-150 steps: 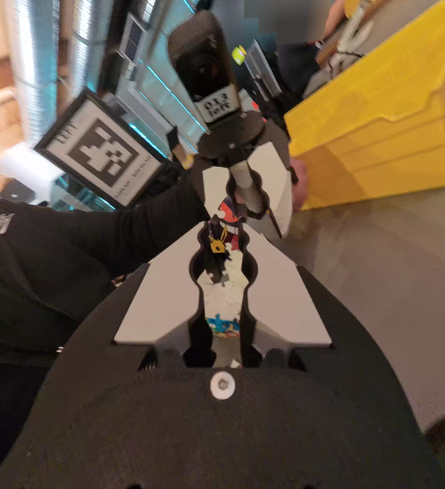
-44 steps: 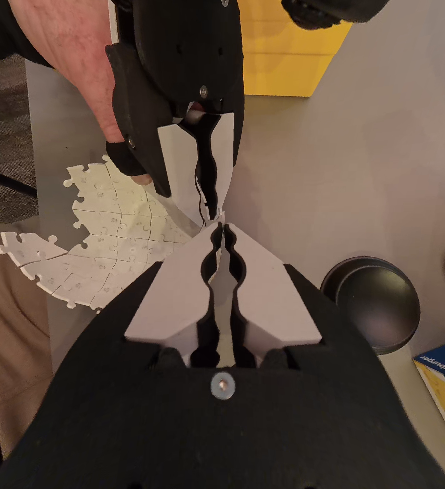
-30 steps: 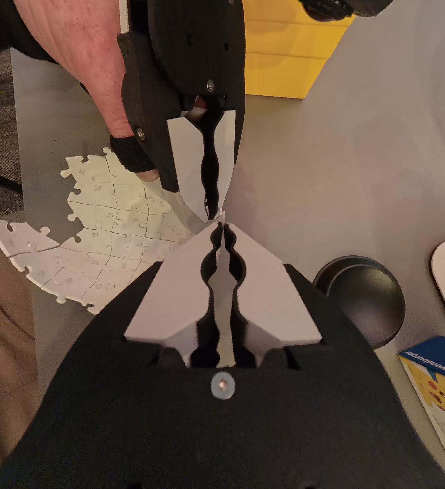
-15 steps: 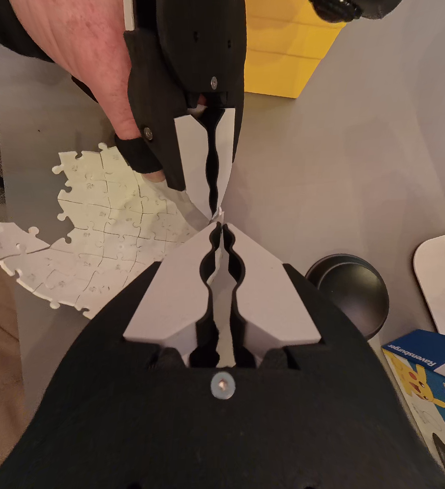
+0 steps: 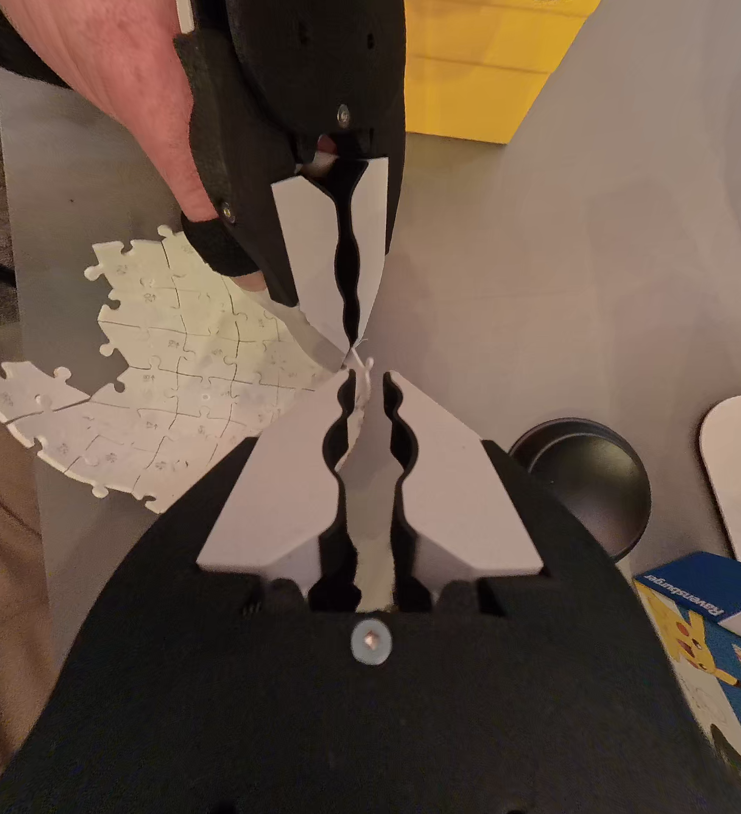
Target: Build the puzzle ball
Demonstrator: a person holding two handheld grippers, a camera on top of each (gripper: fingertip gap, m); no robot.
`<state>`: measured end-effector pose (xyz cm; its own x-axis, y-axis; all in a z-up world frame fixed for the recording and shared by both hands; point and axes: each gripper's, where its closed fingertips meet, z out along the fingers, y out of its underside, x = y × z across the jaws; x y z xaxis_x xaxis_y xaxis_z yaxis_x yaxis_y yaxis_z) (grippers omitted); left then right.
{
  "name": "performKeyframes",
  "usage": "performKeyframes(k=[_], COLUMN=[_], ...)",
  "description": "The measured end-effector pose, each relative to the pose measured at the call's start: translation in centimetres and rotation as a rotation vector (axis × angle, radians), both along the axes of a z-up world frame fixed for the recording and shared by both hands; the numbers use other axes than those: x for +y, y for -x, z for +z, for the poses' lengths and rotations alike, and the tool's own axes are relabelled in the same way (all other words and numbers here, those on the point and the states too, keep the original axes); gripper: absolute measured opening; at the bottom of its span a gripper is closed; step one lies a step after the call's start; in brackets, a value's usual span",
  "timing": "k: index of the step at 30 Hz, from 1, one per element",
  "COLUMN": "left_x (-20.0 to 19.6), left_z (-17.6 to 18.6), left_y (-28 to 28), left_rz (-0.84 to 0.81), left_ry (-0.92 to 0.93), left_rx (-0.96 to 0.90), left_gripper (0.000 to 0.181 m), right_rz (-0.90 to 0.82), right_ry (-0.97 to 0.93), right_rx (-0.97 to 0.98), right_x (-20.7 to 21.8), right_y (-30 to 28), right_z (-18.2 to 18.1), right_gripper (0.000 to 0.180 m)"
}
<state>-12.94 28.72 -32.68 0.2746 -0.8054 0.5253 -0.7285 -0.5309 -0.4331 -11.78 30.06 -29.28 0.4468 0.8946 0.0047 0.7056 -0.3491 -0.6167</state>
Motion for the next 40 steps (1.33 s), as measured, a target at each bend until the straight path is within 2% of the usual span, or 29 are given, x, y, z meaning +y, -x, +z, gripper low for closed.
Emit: performKeyframes(k=[4,10,21,40], left_x=[-0.1,-0.2,-0.3,-0.6], left_z=[-0.1,-0.1,-0.3,0.2], left_y=[0.0,0.1,0.2,0.0], left_rz=[0.0,-0.003,-0.025,-0.089], left_ry=[-0.002,0.002,0.001,0.003], left_rx=[-0.001,0.008,0.026,0.008], left_gripper=[0.005,0.005,0.005,0.012], right_rz=[0.015,0.053,0.206,0.485], right_ry=[0.031,0.077,0.158,0.082], right_rx=[-0.008,-0.032,-0.086,-0.327], right_x=[-0.1,0.2,0.2,-0.2], right_y=[0.0,-0.3,0.0,0.6], right_z=[-0.4,-0.5,-0.5,-0.1], right_gripper=[0.001,0.006,0.0,0.0])
